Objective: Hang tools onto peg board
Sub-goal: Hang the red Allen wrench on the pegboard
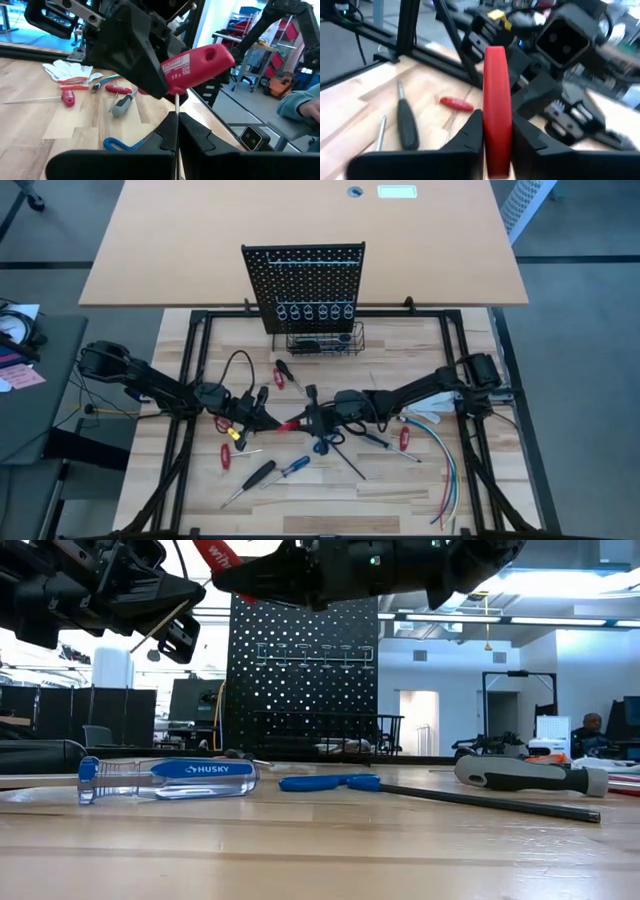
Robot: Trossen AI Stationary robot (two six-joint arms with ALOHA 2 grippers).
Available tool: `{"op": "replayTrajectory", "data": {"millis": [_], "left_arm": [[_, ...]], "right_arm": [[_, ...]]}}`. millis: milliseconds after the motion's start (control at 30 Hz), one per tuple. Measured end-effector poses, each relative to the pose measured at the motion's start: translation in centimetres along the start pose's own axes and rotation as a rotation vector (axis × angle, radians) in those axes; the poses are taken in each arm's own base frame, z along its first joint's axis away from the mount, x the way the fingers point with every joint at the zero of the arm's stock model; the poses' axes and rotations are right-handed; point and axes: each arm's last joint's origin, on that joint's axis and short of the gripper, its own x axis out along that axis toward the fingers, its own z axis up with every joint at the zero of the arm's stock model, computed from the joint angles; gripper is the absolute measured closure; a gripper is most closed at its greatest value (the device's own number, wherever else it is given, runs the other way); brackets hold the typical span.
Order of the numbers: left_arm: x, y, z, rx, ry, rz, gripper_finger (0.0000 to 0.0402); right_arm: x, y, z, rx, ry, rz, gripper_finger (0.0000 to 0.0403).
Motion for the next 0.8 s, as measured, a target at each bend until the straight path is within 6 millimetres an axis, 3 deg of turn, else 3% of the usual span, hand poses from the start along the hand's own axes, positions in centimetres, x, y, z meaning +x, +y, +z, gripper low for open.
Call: {"op": "replayTrajectory", "data": {"millis": [167,300,433,600,800], "left_arm": [[0.1,0.4,-0.4,-0.002,0.037,0.109,0.0392],[-0.5,1.0,-2.7,-0.014,0.263,0.177,0.0370],[-0.8,1.4,-3.5,-0.021,0.352,0.229,0.0357],[-0.9,1.7,-3.5,-0.009,0.359,0.271,0.0355],[-1.0,1.7,-3.6,-0.002,0.370,0.273,0.0355]], "right_arm": [[-2.0,0.1,1.6,0.017,0.188,-0.126,0.0356],[-4.6,0.5,4.1,-0.025,0.301,-0.304,0.0356],[-7.2,-0.1,5.7,-0.036,0.391,-0.514,0.0356],[-10.2,-4.7,9.1,0.103,0.407,-0.788,0.0356],[-12.1,-10.8,11.6,0.227,0.523,-0.834,0.0356]]}}
